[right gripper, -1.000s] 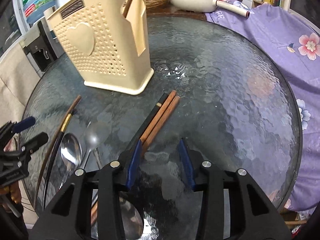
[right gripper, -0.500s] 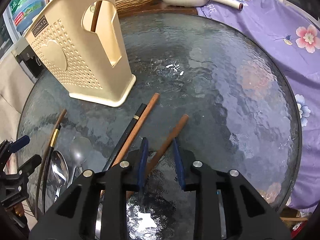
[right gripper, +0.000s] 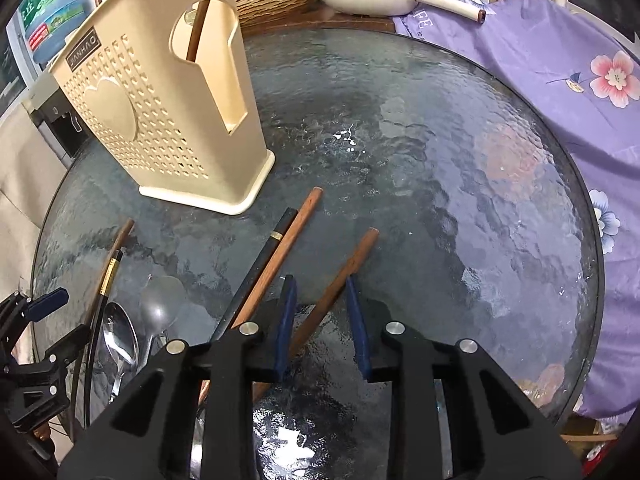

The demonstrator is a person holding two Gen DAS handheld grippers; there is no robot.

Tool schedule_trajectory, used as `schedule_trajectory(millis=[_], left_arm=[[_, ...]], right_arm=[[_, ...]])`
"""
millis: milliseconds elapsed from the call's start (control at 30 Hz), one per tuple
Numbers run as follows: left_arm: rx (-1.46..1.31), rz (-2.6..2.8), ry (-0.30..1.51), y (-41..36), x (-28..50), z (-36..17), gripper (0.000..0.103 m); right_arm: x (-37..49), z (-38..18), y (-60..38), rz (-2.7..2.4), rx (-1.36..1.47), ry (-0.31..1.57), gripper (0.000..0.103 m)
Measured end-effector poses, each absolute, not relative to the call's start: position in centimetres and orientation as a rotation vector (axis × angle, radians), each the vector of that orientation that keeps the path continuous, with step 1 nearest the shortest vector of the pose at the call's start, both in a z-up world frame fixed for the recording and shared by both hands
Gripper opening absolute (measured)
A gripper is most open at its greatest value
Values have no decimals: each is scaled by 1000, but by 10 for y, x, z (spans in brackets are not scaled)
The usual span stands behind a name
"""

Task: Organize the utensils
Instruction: 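Close the right tool on a brown chopstick while the left tool grasps another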

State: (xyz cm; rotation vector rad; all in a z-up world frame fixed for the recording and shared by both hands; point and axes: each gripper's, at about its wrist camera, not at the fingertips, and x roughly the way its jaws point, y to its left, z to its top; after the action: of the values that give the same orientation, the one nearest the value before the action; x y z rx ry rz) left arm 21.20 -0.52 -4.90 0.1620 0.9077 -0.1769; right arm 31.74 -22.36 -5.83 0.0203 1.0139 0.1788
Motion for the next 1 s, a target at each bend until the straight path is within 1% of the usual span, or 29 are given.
schedule_trajectory(millis=[267, 300, 467, 533, 567, 600, 633, 833, 1000], left_arm=[[182, -158, 905, -15, 245, -48, 44], [176, -159, 913, -17, 252, -47, 40], [189, -147, 919, -25, 277, -46, 33], [187, -144, 925, -28, 286, -46, 24], [180, -145, 928, -28, 290, -46, 22], [171, -144, 930, -28, 293, -45, 17], [167, -143, 932, -28, 294, -45, 13], [152, -129, 936, -26, 303, -45, 11], [144, -120, 934, -26, 307, -45, 8]], right_arm=[[313, -57, -224, 185, 54, 1033, 26], [315, -57, -225, 182, 54, 1035, 26], [326, -56, -224, 168, 93, 1038, 26], [332, -56, -225, 154, 122, 1039, 20], [335, -56, -226, 145, 140, 1038, 16], [339, -57, -228, 137, 158, 1036, 12], [342, -57, -230, 130, 178, 1034, 12], [355, -57, -236, 115, 234, 1038, 11], [359, -56, -228, 94, 168, 1031, 11]])
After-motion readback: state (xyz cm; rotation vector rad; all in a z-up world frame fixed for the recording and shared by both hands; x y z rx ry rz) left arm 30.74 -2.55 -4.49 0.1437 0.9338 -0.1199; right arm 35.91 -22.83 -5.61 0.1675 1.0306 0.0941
